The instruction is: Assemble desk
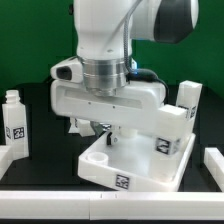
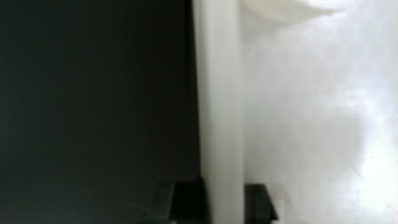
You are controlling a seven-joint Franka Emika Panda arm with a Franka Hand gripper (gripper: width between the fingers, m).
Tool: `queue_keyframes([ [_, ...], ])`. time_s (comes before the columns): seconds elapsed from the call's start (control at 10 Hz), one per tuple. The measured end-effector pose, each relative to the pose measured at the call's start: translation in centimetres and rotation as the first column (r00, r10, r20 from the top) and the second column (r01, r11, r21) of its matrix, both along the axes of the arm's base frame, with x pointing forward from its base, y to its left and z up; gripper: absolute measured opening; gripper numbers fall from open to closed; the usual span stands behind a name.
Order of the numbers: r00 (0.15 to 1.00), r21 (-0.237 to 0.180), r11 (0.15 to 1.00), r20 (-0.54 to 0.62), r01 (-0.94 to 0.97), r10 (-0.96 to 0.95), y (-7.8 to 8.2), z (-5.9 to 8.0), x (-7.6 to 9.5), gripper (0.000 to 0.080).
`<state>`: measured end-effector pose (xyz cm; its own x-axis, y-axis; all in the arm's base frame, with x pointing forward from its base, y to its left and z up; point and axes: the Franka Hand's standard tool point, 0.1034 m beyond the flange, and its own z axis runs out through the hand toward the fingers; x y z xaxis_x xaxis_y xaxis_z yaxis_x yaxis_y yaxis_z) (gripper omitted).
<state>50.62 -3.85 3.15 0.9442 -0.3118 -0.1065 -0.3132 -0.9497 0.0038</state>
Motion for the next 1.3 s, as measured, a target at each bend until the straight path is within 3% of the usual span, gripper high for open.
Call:
queue_keyframes([
  [0.1, 0.995, -0.015, 0.995, -0.011, -0.099, 0.099, 0.2, 0.0, -0.1, 0.0061],
  [0.4, 0.964, -0.004, 0.964, -0.017, -0.265, 0.265, -0.3, -0.2, -0.2, 0.0061],
  [0.6, 0.811, 0.009, 0.811, 0.023, -0.585, 0.584, -1.2, 0.1, 3.4, 0.0061],
  [0.7, 0.736, 0.020, 0.735, 0.026, -0.677, 0.677, -0.5, 0.1, 3.6, 0.0061],
  [0.8, 0.730, 0.026, 0.730, 0.022, -0.683, 0.683, -0.6, -0.2, 3.3, 0.0061],
  [0.9, 0.672, 0.028, 0.671, 0.015, -0.741, 0.741, -1.0, -0.2, 3.2, 0.0061],
  [1.0, 0.598, 0.028, 0.597, 0.013, -0.801, 0.801, -1.0, -0.1, 3.5, 0.0061],
  [1.2, 0.312, 0.008, 0.313, 0.065, -0.950, 0.948, -0.4, 0.9, 6.9, 0.0061],
  [1.3, 0.222, 0.005, 0.222, 0.058, -0.975, 0.973, -0.6, 0.8, 7.4, 0.0061],
])
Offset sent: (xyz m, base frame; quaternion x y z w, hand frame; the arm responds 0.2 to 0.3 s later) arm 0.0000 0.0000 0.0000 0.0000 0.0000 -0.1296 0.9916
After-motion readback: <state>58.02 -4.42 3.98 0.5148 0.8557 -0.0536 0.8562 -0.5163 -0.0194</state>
